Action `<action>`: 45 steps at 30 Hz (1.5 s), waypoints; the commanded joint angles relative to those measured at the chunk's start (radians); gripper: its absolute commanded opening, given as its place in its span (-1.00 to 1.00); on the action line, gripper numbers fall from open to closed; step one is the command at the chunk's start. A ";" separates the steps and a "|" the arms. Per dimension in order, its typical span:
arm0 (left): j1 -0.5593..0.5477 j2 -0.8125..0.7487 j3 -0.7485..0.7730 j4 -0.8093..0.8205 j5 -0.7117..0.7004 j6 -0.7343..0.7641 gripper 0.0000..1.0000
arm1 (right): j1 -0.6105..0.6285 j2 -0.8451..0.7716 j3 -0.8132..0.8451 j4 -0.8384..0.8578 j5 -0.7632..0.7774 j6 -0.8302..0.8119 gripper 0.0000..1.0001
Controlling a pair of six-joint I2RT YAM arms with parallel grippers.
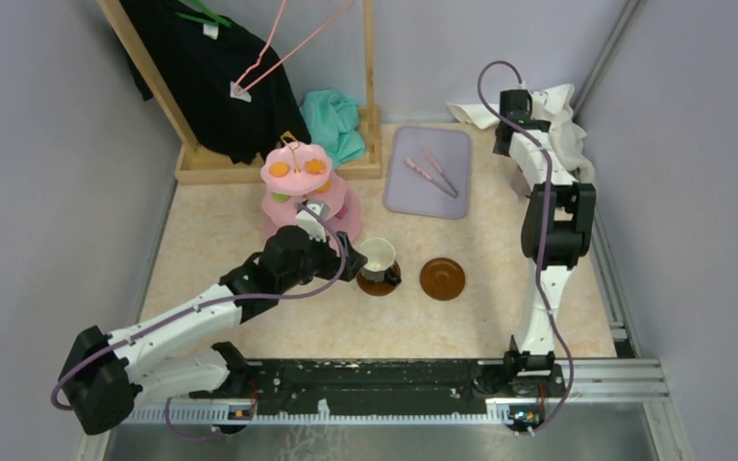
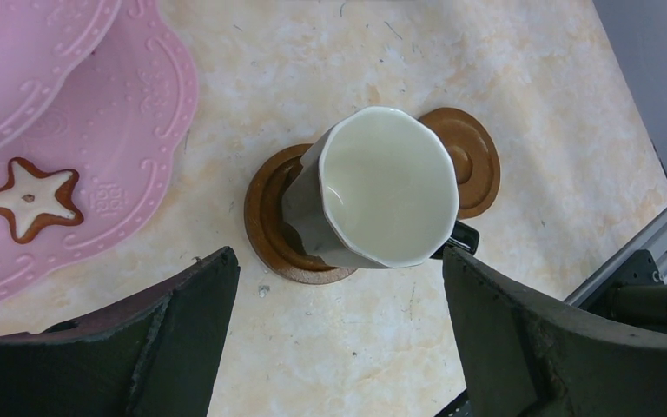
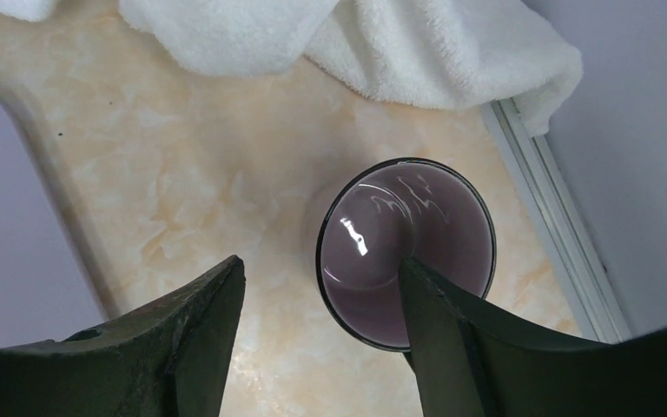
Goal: Serve the afternoon tea
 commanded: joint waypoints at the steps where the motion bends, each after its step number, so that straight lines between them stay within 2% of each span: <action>1: -0.017 -0.047 0.000 0.039 -0.066 0.000 0.84 | -0.010 0.032 0.040 0.019 -0.025 0.003 0.30; 9: -0.022 -0.128 -0.014 0.047 -0.120 0.008 0.85 | -0.022 0.095 0.063 -0.002 -0.057 -0.004 0.20; 20: -0.023 -0.205 -0.010 0.038 -0.132 0.020 0.85 | -0.042 0.083 0.026 0.005 -0.041 -0.017 -0.73; 24: -0.024 -0.220 -0.008 0.028 -0.137 0.023 0.86 | -0.042 0.047 -0.006 0.022 -0.048 -0.013 -1.00; 29: -0.025 -0.253 -0.010 0.014 -0.143 0.023 0.86 | -0.031 -0.029 -0.078 0.046 -0.057 0.003 -1.00; 34: -0.026 -0.296 -0.008 -0.004 -0.175 0.030 0.86 | 0.042 -0.174 -0.229 0.104 -0.031 -0.002 -1.00; 39: -0.025 -0.353 -0.002 -0.021 -0.223 0.049 0.86 | 0.170 -0.336 -0.400 0.112 0.005 0.020 -1.00; 45: -0.025 -0.396 0.007 -0.042 -0.234 0.059 0.86 | 0.383 -0.572 -0.630 0.103 0.089 0.093 -1.00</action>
